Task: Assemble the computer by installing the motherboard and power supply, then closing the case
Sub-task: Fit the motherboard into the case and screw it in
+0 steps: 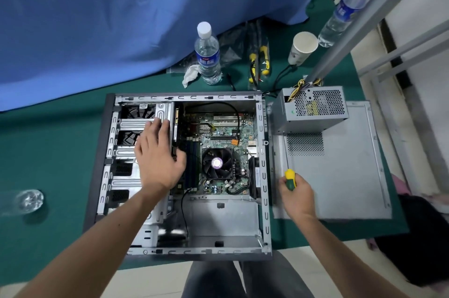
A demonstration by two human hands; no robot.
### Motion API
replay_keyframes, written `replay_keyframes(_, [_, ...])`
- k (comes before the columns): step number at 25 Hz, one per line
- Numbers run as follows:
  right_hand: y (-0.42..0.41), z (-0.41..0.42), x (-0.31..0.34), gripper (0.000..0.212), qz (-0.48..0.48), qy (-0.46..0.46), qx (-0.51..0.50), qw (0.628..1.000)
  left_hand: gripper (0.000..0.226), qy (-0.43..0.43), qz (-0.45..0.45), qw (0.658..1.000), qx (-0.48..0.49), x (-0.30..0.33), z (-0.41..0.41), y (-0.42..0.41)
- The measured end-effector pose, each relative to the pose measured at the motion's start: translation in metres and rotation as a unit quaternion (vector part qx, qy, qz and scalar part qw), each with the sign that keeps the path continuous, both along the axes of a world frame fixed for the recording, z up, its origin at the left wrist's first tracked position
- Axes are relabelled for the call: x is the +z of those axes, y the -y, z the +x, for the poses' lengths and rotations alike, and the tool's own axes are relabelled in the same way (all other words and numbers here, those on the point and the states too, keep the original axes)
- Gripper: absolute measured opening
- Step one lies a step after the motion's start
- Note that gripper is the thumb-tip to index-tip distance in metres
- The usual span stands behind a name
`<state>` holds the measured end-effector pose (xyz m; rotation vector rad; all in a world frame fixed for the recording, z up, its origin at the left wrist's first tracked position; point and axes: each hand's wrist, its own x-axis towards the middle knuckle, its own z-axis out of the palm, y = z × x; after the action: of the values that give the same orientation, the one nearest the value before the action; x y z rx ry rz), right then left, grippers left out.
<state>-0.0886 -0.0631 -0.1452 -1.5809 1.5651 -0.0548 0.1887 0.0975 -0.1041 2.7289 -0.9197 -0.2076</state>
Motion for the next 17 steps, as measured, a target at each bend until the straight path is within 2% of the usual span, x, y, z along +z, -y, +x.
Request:
replay_keyframes(6, [-0.003, 0.029, 0.06, 0.008, 0.015, 0.144, -0.078, 0.986, 0.073, -0.01, 0.014, 1.0, -0.007, 0.001, -0.001, -0.001])
replay_keyframes(9, [-0.005, 0.053, 0.09, 0.009, -0.014, 0.167, -0.08, 0.983, 0.069, -0.02, 0.006, 1.0, -0.014, 0.006, -0.001, 0.0])
replay_keyframes(12, [-0.014, 0.074, 0.11, 0.013, -0.007, 0.191, -0.052, 0.98, 0.061, -0.042, -0.052, 0.997, -0.033, 0.013, -0.002, -0.002])
replay_keyframes(15, [-0.028, 0.092, 0.118, 0.012, 0.022, 0.192, -0.032, 0.981, 0.05, -0.102, -0.134, 0.985, -0.045, 0.026, -0.002, -0.005])
replay_keyframes(17, [-0.036, 0.102, 0.121, 0.011, 0.062, 0.2, -0.02, 0.978, 0.044, -0.127, -0.175, 0.97, -0.114, 0.038, -0.005, -0.006])
